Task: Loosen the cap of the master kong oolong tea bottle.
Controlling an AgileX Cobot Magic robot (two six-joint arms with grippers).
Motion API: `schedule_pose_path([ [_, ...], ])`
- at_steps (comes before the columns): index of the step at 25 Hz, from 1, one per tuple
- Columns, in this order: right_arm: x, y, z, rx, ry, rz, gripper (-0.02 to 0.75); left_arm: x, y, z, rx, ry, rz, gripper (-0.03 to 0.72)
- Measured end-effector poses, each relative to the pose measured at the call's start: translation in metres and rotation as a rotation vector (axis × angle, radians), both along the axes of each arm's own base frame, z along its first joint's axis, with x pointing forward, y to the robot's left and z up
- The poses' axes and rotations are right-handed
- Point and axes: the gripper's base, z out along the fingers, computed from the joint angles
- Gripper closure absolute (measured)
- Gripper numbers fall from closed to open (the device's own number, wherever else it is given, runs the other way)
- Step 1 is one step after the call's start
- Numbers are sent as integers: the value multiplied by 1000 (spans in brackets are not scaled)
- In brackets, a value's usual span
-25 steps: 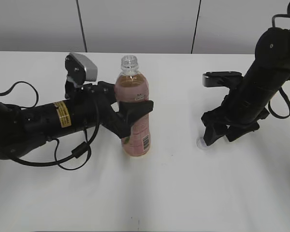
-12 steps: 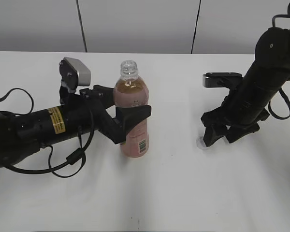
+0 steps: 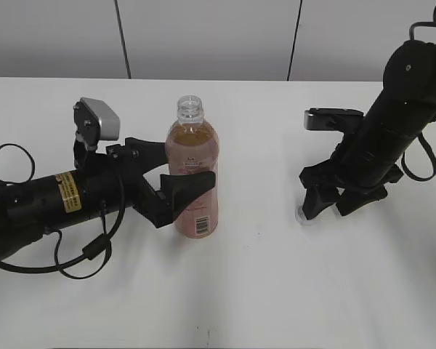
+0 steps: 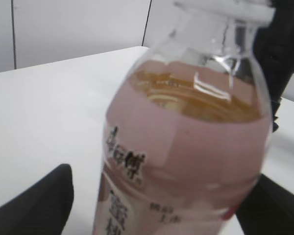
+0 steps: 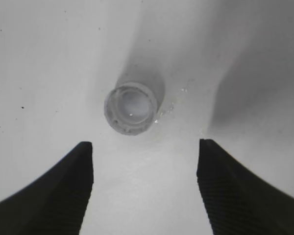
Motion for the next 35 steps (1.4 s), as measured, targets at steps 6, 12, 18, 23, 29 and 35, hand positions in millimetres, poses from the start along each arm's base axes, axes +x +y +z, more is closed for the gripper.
schedule_pose_path([
  [6, -1, 0, 1, 1, 5, 2, 235, -3, -1, -1, 7, 4, -34, 98],
  [12, -2, 0, 14, 11, -27, 2, 235, -4, -1, -1, 8, 6, -39, 98],
  [18, -3, 0, 21, 13, -33, 9, 235, -5, 11, -4, 13, 34, -6, 98],
  [23, -5, -1, 29, 18, -42, 11, 235, -11, 39, -13, 31, 99, 76, 98],
  [29, -10, -3, 46, 9, -64, 33, 235, -28, 46, -20, 53, 154, 57, 98],
  [35, -20, -12, 65, -63, -57, 11, 235, -45, 57, -26, 56, 242, 165, 118],
])
